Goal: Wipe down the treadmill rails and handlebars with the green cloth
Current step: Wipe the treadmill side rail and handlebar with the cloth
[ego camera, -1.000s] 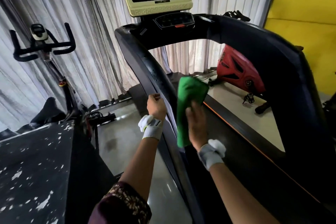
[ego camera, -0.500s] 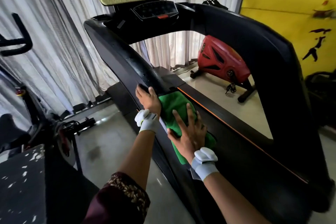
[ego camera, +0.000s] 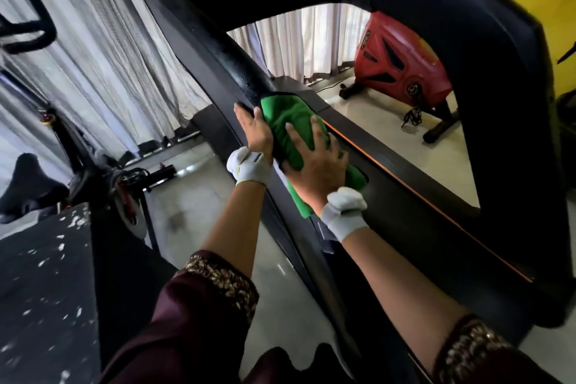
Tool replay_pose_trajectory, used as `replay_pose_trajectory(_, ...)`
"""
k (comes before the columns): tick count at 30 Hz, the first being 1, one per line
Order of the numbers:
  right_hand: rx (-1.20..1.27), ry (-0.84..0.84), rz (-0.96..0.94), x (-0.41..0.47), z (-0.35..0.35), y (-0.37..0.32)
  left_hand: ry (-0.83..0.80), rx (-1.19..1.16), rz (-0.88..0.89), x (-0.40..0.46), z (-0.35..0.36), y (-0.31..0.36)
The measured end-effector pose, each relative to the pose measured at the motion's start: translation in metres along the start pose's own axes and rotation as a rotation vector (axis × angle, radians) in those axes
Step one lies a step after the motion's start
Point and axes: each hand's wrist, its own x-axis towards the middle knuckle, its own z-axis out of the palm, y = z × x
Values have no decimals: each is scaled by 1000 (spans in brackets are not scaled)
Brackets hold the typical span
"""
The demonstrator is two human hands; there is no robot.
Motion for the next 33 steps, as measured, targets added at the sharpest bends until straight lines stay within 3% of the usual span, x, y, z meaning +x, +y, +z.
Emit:
replay_pose_trajectory(5,-42,95,-105,-36,9,15,-69,-155,-89,6,-5,-2)
replay_pose_trajectory(11,-57,12,-41,21,3,-12,-16,-198,-138,2,-5,4)
replay_pose_trajectory(16,-75,71,-105,-13,13,6,-12,-254,-142,6,-4,2)
replay_pose_trajectory(22,-90,-32,-61,31,5,-17,6,-405,-246,8,-6,3)
replay_pose_trajectory(26,-91,52,-132,7,10,-3,-5,-362,-189,13,-5,5)
replay_pose_trajectory(29,-107,15,-112,17,9,-9,-25,-411,-228,22,-7,1)
replay_pose_trajectory(33,-71,-161,-93,64,2,-34,-26,-436,-253,23,-9,-3)
